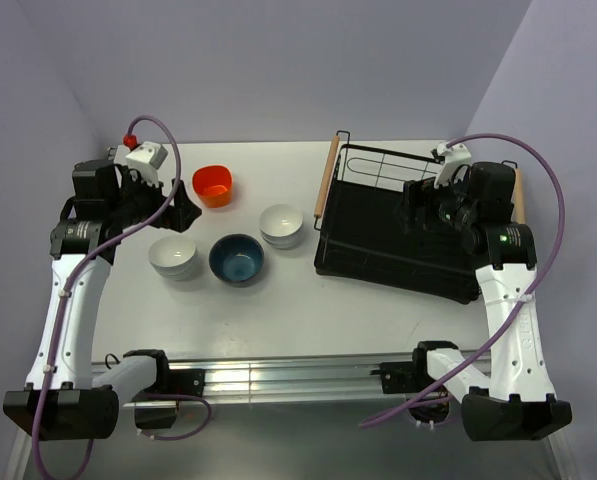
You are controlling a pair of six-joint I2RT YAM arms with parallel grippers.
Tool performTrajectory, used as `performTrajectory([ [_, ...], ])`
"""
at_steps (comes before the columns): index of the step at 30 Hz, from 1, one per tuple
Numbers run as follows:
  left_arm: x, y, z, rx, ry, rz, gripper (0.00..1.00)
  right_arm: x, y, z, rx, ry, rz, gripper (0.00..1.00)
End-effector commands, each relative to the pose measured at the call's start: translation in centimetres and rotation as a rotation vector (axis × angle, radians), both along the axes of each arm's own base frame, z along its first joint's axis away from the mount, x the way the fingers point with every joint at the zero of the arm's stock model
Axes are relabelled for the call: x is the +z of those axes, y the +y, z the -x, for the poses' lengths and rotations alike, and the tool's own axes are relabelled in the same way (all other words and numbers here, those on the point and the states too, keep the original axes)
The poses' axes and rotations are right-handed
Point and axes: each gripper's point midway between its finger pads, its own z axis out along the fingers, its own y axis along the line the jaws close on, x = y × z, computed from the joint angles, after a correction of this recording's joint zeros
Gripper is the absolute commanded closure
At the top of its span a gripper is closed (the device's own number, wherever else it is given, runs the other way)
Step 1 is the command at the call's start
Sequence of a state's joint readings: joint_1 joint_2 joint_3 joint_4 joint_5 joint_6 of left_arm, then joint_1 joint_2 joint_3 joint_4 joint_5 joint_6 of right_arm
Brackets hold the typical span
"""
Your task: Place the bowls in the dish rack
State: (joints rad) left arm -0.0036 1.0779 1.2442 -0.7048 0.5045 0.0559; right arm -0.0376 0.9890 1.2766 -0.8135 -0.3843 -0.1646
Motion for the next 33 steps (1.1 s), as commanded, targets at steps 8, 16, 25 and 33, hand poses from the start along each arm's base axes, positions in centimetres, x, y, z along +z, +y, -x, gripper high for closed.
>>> performTrajectory([
  [8,3.1,0.2,-0.6,0.008,-0.096,-0.006,0.01,2.5,0.3,0.0,0.012,-0.073,-0.004,0.00],
  [16,0.4,-0.1,0.0,-0.141,-0.062,-0.122,0.01,2.8,0.5,0.3,0.030,-0.067,0.000,0.00],
  [25,-5.3,-0.4,1.6,-0.416,0.034,-0.264,0.09,2.2,1.0,0.4,0.061,-0.029,-0.015,0.00],
  [33,-9.3,-2.2,-1.5,-0.462,0.108,-0.314,0.17,2.4,0.9,-0.2,0.042,-0.012,-0.025,0.00],
])
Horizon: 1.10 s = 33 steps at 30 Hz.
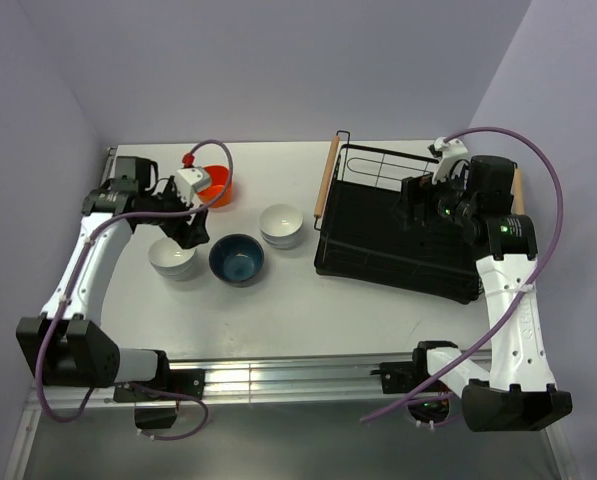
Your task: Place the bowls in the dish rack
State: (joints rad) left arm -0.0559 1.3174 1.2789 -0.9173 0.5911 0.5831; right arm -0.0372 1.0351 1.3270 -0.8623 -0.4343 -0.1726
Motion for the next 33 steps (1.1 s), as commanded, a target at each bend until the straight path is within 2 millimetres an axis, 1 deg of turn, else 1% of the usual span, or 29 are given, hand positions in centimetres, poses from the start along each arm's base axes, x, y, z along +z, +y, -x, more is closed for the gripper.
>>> performTrajectory([
  [1,-2.2,-1.3,-1.8,-0.053,0.010,-0.039,0.18,2.3,0.1,-0.1,-0.005,-0.051,-0.005,0.00],
  [2,-2.7,-2.0,-2.3,-0.062,0.008,-0.048,0.19,2.4,0.1,0.0,-0.009,-0.049,-0.008,0.00],
  [3,-3.9,-2.0,-2.8,-0.055,0.029,-0.071,0.20,2.5,0.1,0.0,-0.009,-0.050,-0.009,0.00],
  [5,-5.3,-2.6,-3.1,-0.065,0.048,-0.088,0.21,2.7,0.1,0.2,-0.016,-0.054,-0.017,0.00],
  [6,-5.7,-2.8,-3.6,-0.064,0.045,-0.093,0.21,2.8,0.1,0.1,-0.023,-0.055,-0.019,0.00],
  [7,-6.8,-2.8,-3.9,-0.062,0.070,-0.109,0.21,3.1,-0.1,0.0,-0.031,-0.063,-0.018,0.00],
  [9,-7.6,-2.9,-4.4,-0.068,0.078,-0.122,0.23,3.5,-0.1,0.0,-0.037,-0.072,-0.022,0.00],
  [12,-9.3,-2.9,-5.2,-0.067,0.105,-0.153,0.23,4.3,-0.2,-0.3,-0.056,-0.091,-0.031,0.00],
  [14,-9.9,-3.0,-5.4,-0.080,0.106,-0.168,0.24,4.7,-0.3,-0.5,-0.077,-0.101,-0.043,0.00],
  [16,-10.9,-3.1,-5.6,-0.082,0.117,-0.179,0.24,5.2,-0.3,-0.7,-0.083,-0.116,-0.052,0.00],
  [20,-12.6,-3.3,-5.9,-0.084,0.135,-0.195,0.25,6.2,0.1,-0.2,-0.058,-0.146,-0.068,0.00],
  [21,-13.4,-3.4,-6.0,-0.085,0.153,-0.197,0.26,6.5,0.5,0.0,-0.036,-0.152,-0.076,0.00],
  [23,-13.8,-3.7,-6.1,-0.091,0.161,-0.197,0.28,6.2,0.8,0.0,-0.019,-0.128,-0.079,0.00],
  [24,-14.4,-3.8,-6.2,-0.091,0.172,-0.200,0.29,6.6,0.9,0.1,-0.009,-0.129,-0.081,0.00],
  [25,-14.7,-3.9,-6.2,-0.088,0.176,-0.204,0.30,6.0,1.0,0.1,-0.003,-0.099,-0.081,0.00],
  [29,-15.5,-4.6,-6.2,-0.103,0.187,-0.204,0.37,5.4,1.2,0.2,0.024,-0.071,-0.073,0.00],
  [33,-16.2,-4.8,-6.0,-0.105,0.193,-0.208,0.44,5.2,1.4,0.1,0.034,-0.073,-0.080,0.00],
])
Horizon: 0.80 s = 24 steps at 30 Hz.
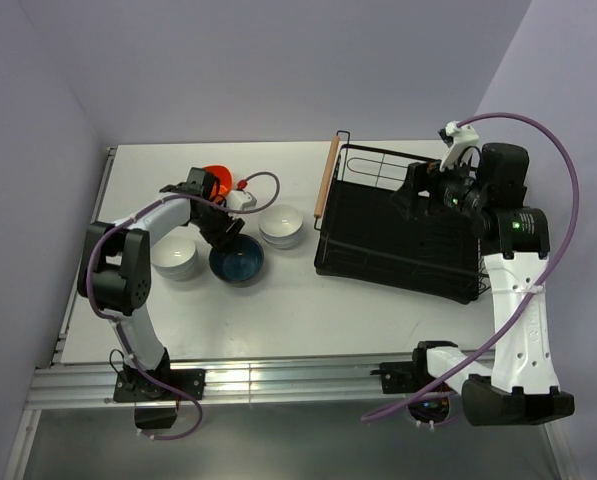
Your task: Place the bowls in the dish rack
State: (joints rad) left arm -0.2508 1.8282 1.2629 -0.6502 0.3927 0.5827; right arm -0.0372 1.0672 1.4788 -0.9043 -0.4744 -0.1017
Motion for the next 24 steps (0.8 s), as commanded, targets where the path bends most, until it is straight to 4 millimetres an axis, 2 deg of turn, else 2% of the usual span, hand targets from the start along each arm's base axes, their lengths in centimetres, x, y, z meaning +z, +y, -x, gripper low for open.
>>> performTrajectory([
  [1,-0.2,-0.4,-0.5,-0.010,-0.032,0.003,0.46,0.7,0.5,0.0,0.034,-0.023,-0.007,0.00],
  [6,-1.1,-0.4,0.1,0.000,-0.022,0.002,0.56,0.5,0.6,-0.2,0.036,-0.012,-0.009,0.00],
  [13,-1.3,-0.7,0.9,0.005,-0.010,0.008,0.74,0.5,0.6,-0.4,0.033,-0.009,-0.013,0.00],
  [19,-0.6,-1.0,2.0,0.003,-0.001,0.034,0.93,0.0,0.6,-0.6,0.036,0.001,-0.016,0.00],
  [22,0.0,-1.2,2.4,0.000,0.000,0.053,0.99,-0.1,0.7,-0.7,0.038,0.005,-0.020,0.00],
  [24,0.5,-1.4,2.8,-0.003,0.008,0.069,1.00,0.0,0.7,-0.8,0.034,0.005,-0.020,0.00],
])
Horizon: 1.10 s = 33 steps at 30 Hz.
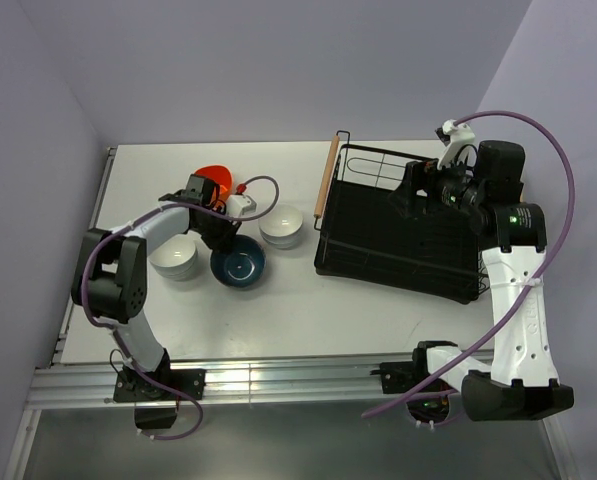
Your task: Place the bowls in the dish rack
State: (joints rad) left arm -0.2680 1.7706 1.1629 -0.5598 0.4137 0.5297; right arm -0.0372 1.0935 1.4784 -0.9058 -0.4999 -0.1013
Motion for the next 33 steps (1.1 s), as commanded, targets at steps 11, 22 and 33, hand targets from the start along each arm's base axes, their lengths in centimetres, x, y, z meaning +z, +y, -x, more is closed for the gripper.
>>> performTrajectory([
  [11,6.2,-1.5,2.7,-0.019,0.004,0.108,1.00,0.7,0.6,0.0,0.025,-0.021,-0.024,0.00],
  [22,15.7,-3.0,2.8,0.041,-0.086,0.254,1.00,2.2,1.4,0.2,0.050,-0.033,-0.064,0.00],
  [33,33.6,-5.5,-0.3,0.131,-0.361,0.504,1.00,5.0,2.6,1.1,0.109,-0.064,-0.154,0.00],
])
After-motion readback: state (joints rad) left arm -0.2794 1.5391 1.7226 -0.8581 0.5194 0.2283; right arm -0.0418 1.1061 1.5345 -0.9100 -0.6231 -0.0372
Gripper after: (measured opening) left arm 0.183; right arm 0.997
